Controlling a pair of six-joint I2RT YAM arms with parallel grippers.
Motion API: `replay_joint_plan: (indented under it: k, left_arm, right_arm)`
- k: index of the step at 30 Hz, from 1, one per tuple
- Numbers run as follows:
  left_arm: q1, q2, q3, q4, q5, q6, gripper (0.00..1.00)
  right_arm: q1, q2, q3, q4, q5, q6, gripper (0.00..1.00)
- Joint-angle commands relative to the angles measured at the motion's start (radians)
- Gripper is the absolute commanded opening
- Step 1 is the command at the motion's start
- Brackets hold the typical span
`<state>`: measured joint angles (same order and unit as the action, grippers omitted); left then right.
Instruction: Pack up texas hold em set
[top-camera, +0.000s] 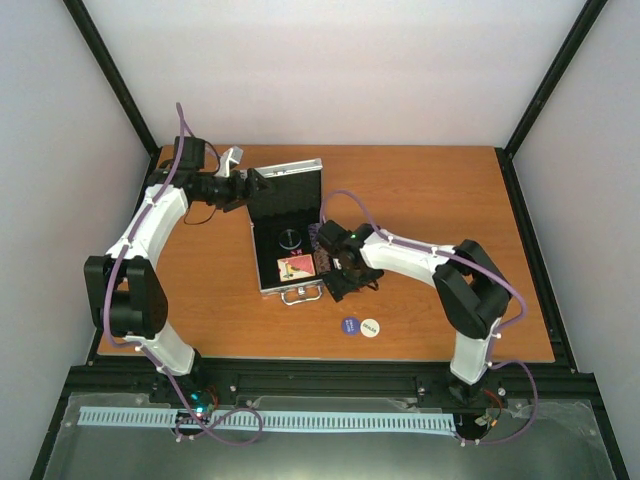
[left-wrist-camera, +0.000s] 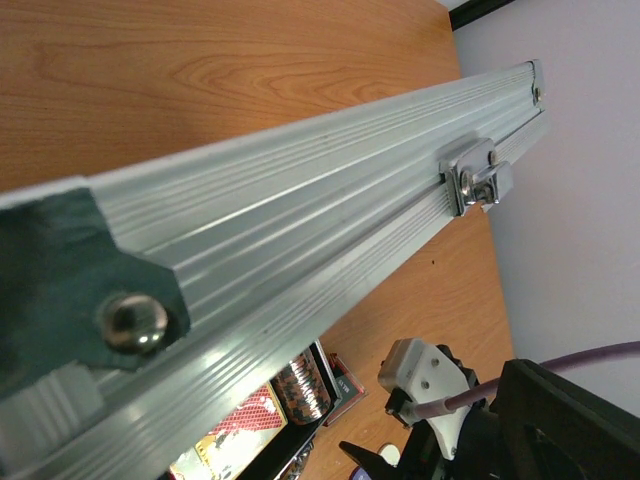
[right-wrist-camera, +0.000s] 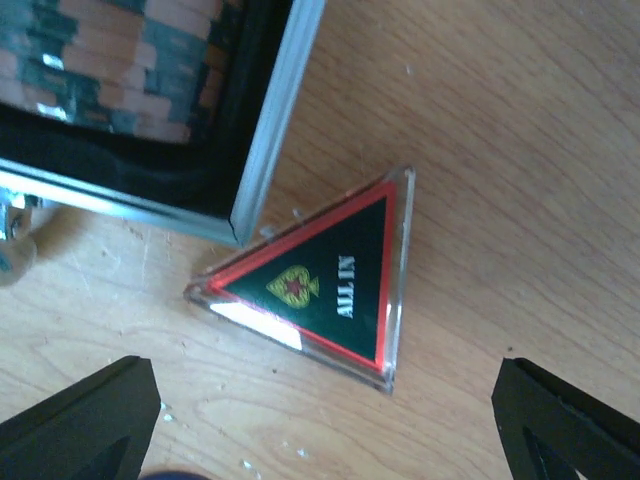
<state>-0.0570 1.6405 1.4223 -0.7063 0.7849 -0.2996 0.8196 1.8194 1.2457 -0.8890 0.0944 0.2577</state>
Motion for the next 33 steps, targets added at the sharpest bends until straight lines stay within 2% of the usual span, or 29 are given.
replay_joint_plan:
  k: [1,10,16,22,27,33]
  left_arm:
    - [-0.001,-0.022,0.027,0.025,-0.003,0.006,1.00]
    - [-0.003,-0.016,0.033,0.022,-0.004,0.006,1.00]
    - [-0.002,-0.005,0.039,0.021,0.000,0.004,1.00]
    - [-0.002,-0.007,0.029,0.021,0.001,0.004,1.00]
    - [-0.003,-0.010,0.028,0.020,0.001,0.004,1.00]
    - [-0.001,-0.010,0.033,0.021,0.002,0.004,1.00]
  right_arm:
    - [0.001,0.048,0.044,0.041,0.002,0.027,0.94]
    - [-0.019,0.098,0.025,0.089,-0.045,0.057,0.87]
    - [-0.034,0.116,0.009,0.102,-0.060,0.064,0.74]
    - [-0.036,0.115,-0.055,0.130,-0.076,0.065,0.70]
    - [-0.036,0.111,-0.077,0.133,-0.080,0.072,0.52]
    - [-0.036,0.050,-0.017,0.052,-0.017,0.049,0.38]
